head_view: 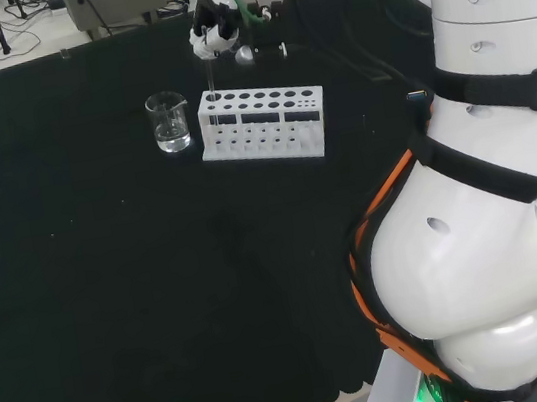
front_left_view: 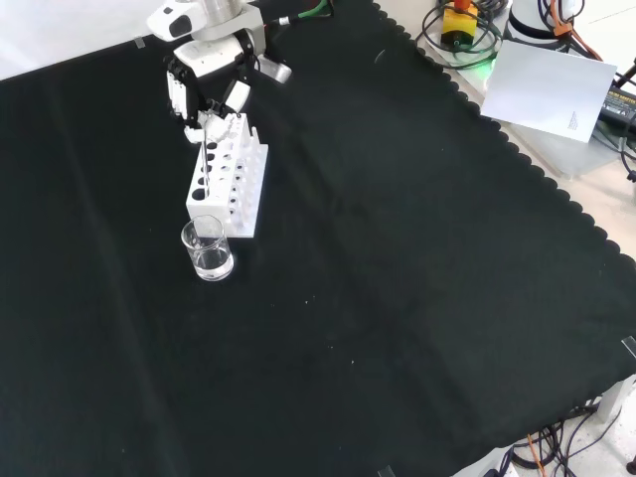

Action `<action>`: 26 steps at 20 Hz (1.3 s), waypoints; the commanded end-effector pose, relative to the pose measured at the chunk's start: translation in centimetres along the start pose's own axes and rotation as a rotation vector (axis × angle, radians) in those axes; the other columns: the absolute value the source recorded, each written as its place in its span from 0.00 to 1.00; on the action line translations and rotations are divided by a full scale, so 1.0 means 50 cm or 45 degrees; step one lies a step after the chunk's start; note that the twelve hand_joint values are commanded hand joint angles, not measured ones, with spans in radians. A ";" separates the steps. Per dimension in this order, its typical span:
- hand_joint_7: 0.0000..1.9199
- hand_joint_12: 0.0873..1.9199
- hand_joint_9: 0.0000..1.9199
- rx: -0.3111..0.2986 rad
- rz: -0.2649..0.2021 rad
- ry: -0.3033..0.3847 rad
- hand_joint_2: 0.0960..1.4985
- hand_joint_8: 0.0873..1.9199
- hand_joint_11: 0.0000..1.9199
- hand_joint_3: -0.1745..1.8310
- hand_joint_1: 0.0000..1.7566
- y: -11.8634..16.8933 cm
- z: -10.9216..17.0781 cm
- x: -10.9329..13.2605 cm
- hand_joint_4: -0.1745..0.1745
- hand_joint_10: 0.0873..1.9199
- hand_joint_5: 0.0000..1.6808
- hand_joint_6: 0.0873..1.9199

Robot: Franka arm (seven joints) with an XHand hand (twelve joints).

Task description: Put the glass rod back on the white test tube rack.

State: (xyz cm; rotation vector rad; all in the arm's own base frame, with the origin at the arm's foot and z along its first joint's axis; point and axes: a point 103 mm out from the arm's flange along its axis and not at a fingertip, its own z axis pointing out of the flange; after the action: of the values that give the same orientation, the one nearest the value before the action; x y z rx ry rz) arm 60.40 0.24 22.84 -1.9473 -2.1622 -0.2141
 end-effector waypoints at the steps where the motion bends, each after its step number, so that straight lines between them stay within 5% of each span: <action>1: 0.60 0.37 0.91 0.041 -0.014 0.006 0.67 0.52 0.66 0.09 0.74 0.005 0.005 0.011 0.00 0.30 0.75 0.06; 5: 0.69 0.39 0.91 0.065 -0.020 -0.004 0.65 0.34 0.70 0.08 0.75 0.006 0.001 0.013 0.00 0.31 0.75 0.09; 11: 0.79 0.39 0.91 0.083 -0.046 -0.001 0.64 0.01 0.75 0.01 0.80 0.009 -0.006 0.025 0.00 0.33 0.59 0.36; 26: 0.75 0.39 0.91 0.034 -0.029 0.005 0.57 0.00 0.78 0.00 0.75 -0.005 -0.025 0.010 0.00 0.35 0.48 0.41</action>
State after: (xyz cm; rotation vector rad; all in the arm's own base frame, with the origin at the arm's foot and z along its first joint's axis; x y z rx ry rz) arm 60.59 0.98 23.65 -1.9012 -2.1732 -0.1670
